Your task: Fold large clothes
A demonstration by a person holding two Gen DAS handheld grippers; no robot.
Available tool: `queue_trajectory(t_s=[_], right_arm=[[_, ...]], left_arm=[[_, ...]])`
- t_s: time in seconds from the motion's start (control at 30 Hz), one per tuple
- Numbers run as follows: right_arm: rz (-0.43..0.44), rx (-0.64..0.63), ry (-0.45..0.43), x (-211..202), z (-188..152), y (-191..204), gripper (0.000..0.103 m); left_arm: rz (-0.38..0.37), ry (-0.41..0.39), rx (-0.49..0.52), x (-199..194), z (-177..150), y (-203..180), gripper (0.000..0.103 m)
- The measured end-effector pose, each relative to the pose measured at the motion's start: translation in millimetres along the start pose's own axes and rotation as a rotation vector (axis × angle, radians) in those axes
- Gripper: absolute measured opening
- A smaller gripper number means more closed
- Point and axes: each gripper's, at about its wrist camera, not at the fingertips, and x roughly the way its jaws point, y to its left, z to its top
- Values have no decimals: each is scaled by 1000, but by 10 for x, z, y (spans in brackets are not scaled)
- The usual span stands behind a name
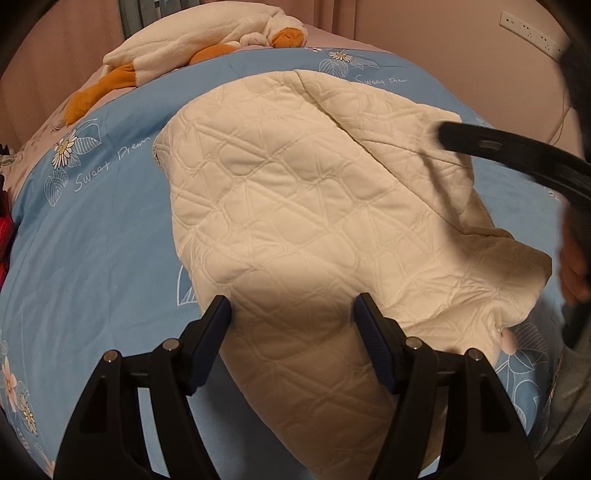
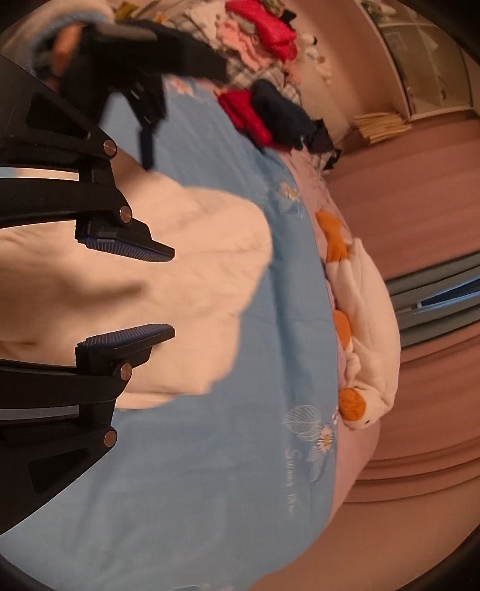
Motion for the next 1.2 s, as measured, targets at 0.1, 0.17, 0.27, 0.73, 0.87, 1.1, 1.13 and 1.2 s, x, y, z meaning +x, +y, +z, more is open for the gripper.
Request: queue_trajectory(t_s=[0.1, 0.17, 0.27, 0.73, 0.87, 1.1, 1.13, 1.2], right_arm=[[-64, 65, 153, 486, -36, -186, 35], [-86, 64, 214, 711, -142, -212, 35], [-103, 26, 179, 637, -179, -162, 35], [11, -20, 24, -268, -432, 128, 35], [-49, -98, 116, -71, -745, 167, 35], [-73, -104, 96, -74, -755, 223, 40], [-57, -87, 95, -122, -721, 209, 40], [-9, -47, 76, -243, -678, 176, 43]], left_arm=[[-4, -6, 7, 2, 4, -8, 69], [-4, -11, 2, -31, 7, -16, 69], [-64, -51, -47, -249, -35, 20, 69], [-85, -49, 3, -249, -256, -182, 65], [-67, -55, 28, -227, -270, -235, 66], [-52, -62, -43, -295, -268, -158, 71], [-50, -64, -69, -330, -278, -127, 76], [-48, -77, -113, -403, -319, -65, 84]])
